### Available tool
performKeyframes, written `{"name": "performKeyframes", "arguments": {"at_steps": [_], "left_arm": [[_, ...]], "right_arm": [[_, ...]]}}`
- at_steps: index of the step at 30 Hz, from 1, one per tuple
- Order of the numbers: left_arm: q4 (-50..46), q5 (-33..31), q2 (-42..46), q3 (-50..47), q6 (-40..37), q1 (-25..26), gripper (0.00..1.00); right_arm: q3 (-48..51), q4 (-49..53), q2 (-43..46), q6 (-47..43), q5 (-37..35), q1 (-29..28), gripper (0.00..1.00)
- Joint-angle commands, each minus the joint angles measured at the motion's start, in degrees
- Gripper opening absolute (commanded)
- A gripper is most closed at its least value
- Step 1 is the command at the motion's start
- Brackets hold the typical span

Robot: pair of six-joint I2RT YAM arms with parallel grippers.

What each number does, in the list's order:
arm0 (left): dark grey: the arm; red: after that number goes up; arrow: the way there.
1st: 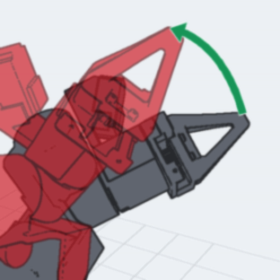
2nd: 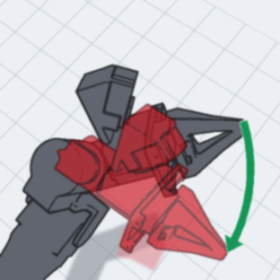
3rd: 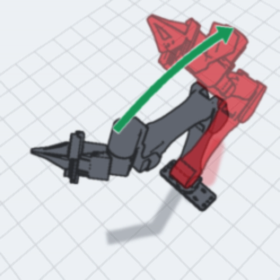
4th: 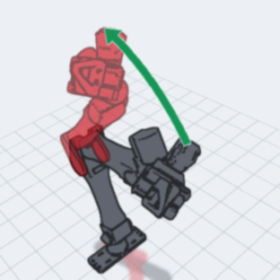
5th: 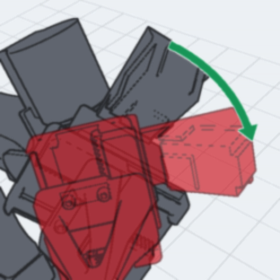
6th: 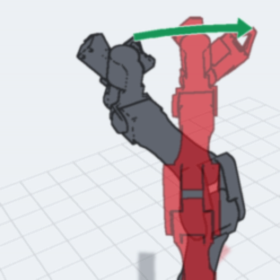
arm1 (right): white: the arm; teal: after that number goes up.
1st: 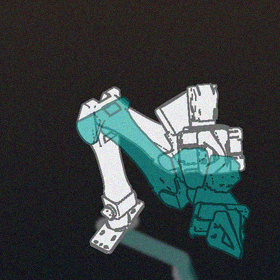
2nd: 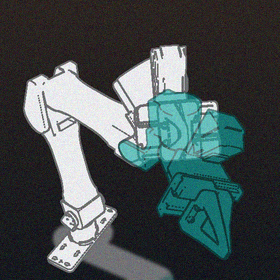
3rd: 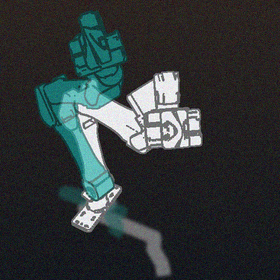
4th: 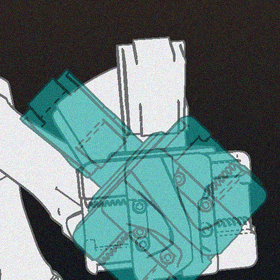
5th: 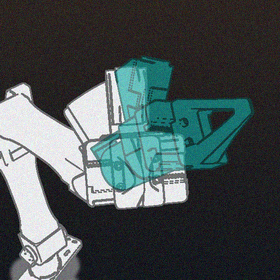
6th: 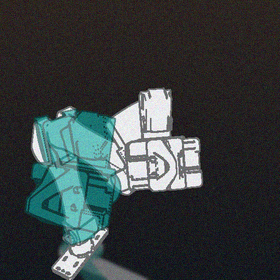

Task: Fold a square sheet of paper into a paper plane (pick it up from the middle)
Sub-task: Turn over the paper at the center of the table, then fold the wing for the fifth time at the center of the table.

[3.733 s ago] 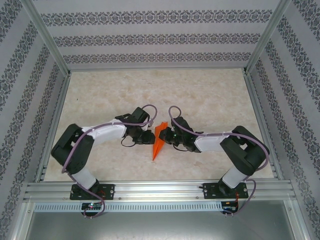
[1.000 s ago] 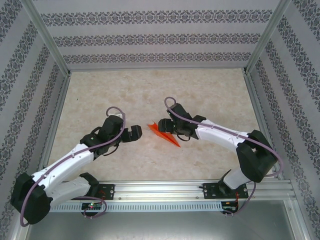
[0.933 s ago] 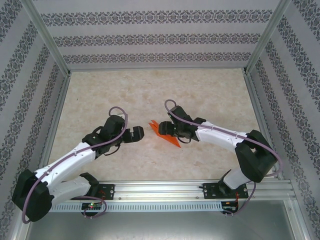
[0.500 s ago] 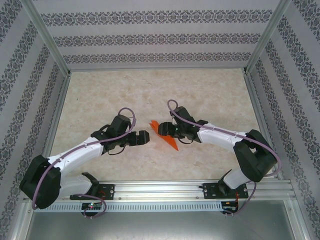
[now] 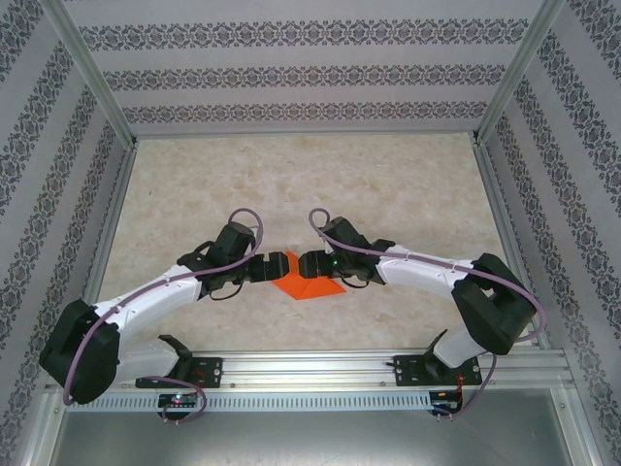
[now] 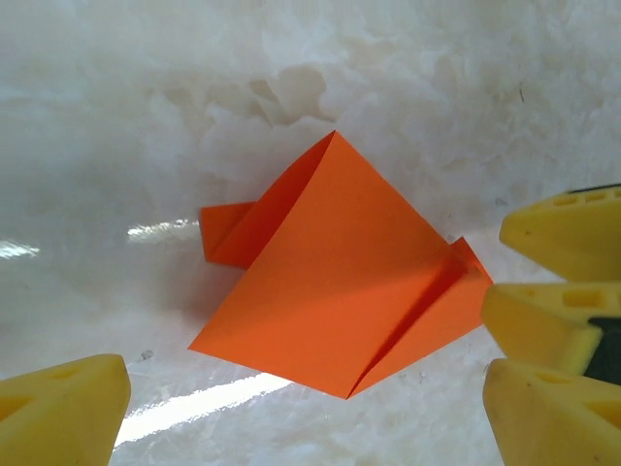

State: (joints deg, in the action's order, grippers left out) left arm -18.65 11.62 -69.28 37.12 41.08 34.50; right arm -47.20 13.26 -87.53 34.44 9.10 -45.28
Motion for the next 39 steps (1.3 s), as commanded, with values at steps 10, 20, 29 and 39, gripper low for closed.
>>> {"name": "performKeyframes", "arguments": {"at_steps": [10, 20, 29, 39], "left_arm": [[-1.3, -2.0, 0.9, 1.4, 0.7, -0.1, 0.94], [-1.1, -1.3, -0.8, 2.0, 0.1, -0.1, 0.95], [-1.6, -0.5, -1.9, 3.0, -0.7, -0.1, 0.95], [0.8, 6.4, -6.4, 3.5, 3.0, -0.1, 0.96]], "right_arm": [[-3.3, -1.0, -7.4, -2.4, 2.2, 1.0, 0.75], [4.8, -13.8, -6.2, 8.8, 4.6, 3.6, 0.43], [13.7, -24.4, -5.0, 27.8, -1.1, 4.1, 0.27], [15.6, -29.0, -4.9, 49.0, -19.3, -6.3, 0.29]]}}
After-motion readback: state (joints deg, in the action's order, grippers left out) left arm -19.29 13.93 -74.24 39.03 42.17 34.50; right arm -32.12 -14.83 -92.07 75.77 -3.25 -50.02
